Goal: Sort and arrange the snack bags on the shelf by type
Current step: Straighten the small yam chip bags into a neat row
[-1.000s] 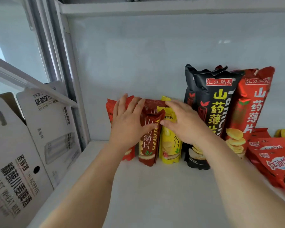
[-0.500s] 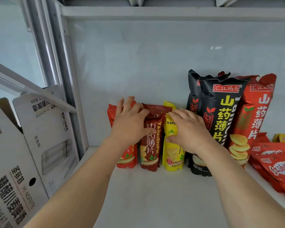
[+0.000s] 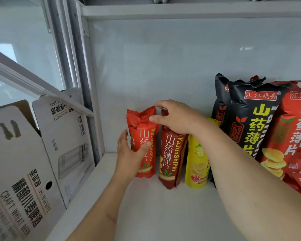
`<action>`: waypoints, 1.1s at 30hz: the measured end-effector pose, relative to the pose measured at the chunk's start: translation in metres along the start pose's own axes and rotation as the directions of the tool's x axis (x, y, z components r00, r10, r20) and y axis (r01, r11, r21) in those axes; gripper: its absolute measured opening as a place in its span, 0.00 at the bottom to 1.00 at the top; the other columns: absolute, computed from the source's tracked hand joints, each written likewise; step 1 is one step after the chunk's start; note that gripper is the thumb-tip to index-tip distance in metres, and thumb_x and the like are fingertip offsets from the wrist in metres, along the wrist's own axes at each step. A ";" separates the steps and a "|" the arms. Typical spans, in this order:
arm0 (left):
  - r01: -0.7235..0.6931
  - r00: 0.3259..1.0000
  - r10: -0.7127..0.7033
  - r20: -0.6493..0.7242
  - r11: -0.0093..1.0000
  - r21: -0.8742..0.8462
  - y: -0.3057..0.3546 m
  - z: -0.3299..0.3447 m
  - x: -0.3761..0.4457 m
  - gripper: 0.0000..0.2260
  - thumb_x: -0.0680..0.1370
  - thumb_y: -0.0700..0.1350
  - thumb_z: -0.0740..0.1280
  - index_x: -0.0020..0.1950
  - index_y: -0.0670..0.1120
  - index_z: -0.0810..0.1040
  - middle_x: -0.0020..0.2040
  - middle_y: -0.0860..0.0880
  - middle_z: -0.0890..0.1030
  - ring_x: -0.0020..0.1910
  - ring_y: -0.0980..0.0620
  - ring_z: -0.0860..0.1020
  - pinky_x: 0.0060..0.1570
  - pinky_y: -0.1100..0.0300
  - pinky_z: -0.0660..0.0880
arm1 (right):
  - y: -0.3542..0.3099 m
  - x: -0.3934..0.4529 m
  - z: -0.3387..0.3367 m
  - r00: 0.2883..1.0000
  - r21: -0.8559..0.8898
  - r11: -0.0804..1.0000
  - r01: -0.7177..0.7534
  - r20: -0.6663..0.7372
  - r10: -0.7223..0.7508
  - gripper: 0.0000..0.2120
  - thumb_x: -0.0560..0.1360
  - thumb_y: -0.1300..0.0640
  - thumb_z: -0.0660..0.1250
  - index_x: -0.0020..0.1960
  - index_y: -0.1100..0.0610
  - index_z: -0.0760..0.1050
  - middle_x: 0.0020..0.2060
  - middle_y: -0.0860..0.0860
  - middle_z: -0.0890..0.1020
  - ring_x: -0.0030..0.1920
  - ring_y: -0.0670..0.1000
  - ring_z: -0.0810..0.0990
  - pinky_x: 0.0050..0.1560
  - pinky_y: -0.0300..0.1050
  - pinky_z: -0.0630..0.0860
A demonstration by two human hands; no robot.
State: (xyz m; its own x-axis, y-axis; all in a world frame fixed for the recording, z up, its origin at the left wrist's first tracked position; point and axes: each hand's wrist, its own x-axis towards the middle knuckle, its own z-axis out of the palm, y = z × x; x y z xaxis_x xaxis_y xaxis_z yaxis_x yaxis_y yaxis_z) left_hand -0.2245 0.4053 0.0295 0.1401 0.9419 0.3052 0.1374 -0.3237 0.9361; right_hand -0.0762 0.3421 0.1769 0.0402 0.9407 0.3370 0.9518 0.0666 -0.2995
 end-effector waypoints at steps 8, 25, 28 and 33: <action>-0.029 0.991 0.025 0.130 0.999 0.029 -0.024 -0.002 0.010 0.45 0.63 0.68 0.75 0.75 0.58 0.60 0.68 0.58 0.68 0.66 0.52 0.74 0.63 0.48 0.77 | -0.012 0.010 0.003 0.996 -0.485 0.875 0.012 0.087 0.035 0.38 0.69 0.25 0.61 0.72 0.45 0.67 0.67 0.49 0.75 0.67 0.55 0.72 0.65 0.54 0.63; 0.041 0.990 -0.009 0.143 0.974 -0.223 -0.005 -0.044 0.075 0.50 0.64 0.82 0.57 0.78 0.53 0.64 0.76 0.53 0.69 0.73 0.52 0.68 0.74 0.50 0.63 | -0.054 -0.077 0.189 0.847 0.537 0.813 -0.225 -0.303 0.436 0.43 0.74 0.39 0.67 0.79 0.46 0.45 0.75 0.45 0.58 0.75 0.47 0.59 0.70 0.48 0.69; 0.052 0.976 -0.003 0.219 0.974 -0.218 0.008 -0.044 0.086 0.39 0.71 0.76 0.55 0.73 0.52 0.71 0.70 0.52 0.75 0.69 0.51 0.72 0.72 0.50 0.65 | -0.056 -0.064 0.196 0.815 0.516 0.802 -0.301 -0.297 0.498 0.47 0.74 0.38 0.67 0.80 0.51 0.42 0.76 0.49 0.58 0.76 0.50 0.58 0.73 0.50 0.65; 0.134 0.939 -0.058 0.339 0.969 -0.206 0.012 -0.044 0.105 0.26 0.78 0.69 0.58 0.67 0.55 0.78 0.65 0.52 0.80 0.65 0.51 0.76 0.70 0.50 0.68 | -0.055 -0.044 0.220 0.710 0.556 0.670 -0.491 -0.190 0.678 0.50 0.71 0.35 0.69 0.79 0.55 0.44 0.74 0.55 0.64 0.72 0.56 0.66 0.69 0.55 0.69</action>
State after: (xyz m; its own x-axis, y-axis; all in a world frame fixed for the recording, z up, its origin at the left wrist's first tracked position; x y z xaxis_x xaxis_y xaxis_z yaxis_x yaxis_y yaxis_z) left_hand -0.2508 0.5046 0.0806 0.4561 0.8730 0.1728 -0.0498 -0.1689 0.9844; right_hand -0.1974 0.3705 -0.0176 0.7315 0.6499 0.2061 0.4491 -0.2320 -0.8628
